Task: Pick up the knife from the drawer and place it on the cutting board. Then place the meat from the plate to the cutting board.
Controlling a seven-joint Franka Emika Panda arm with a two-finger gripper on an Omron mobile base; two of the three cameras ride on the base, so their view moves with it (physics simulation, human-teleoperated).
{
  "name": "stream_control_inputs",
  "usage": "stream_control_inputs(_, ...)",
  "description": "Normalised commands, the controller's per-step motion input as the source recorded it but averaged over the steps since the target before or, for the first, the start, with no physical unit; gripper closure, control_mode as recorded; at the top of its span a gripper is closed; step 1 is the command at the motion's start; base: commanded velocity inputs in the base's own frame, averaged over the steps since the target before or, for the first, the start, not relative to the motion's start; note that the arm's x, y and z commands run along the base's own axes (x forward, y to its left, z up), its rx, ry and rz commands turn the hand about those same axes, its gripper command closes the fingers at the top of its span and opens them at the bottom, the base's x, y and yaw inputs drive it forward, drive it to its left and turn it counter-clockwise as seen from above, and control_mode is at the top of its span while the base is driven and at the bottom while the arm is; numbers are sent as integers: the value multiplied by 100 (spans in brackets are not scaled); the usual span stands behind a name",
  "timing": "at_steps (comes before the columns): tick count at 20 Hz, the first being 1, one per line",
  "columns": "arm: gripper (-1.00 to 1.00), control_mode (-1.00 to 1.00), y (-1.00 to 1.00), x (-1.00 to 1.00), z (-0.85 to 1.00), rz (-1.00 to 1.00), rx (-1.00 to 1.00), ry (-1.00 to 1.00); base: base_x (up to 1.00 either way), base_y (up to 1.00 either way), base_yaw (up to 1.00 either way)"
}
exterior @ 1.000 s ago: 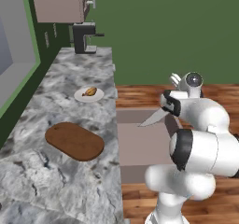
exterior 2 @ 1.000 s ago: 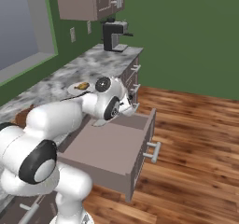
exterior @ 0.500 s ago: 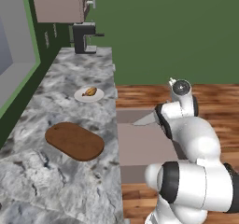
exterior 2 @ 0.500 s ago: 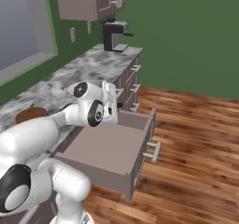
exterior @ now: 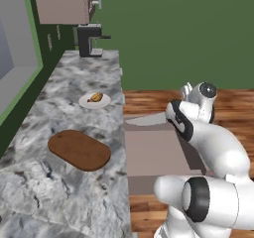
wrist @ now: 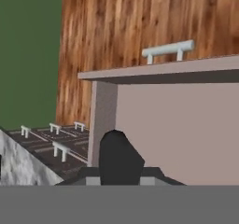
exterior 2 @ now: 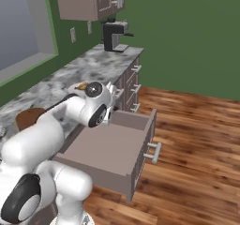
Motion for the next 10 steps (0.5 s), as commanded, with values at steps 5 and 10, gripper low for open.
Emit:
stream_control_inputs(5,100,-100,85,0,4,-3,13,1,0,0,0)
stream_control_inputs(10,100,-100,99,0,0,-12,1,0,0,0,0)
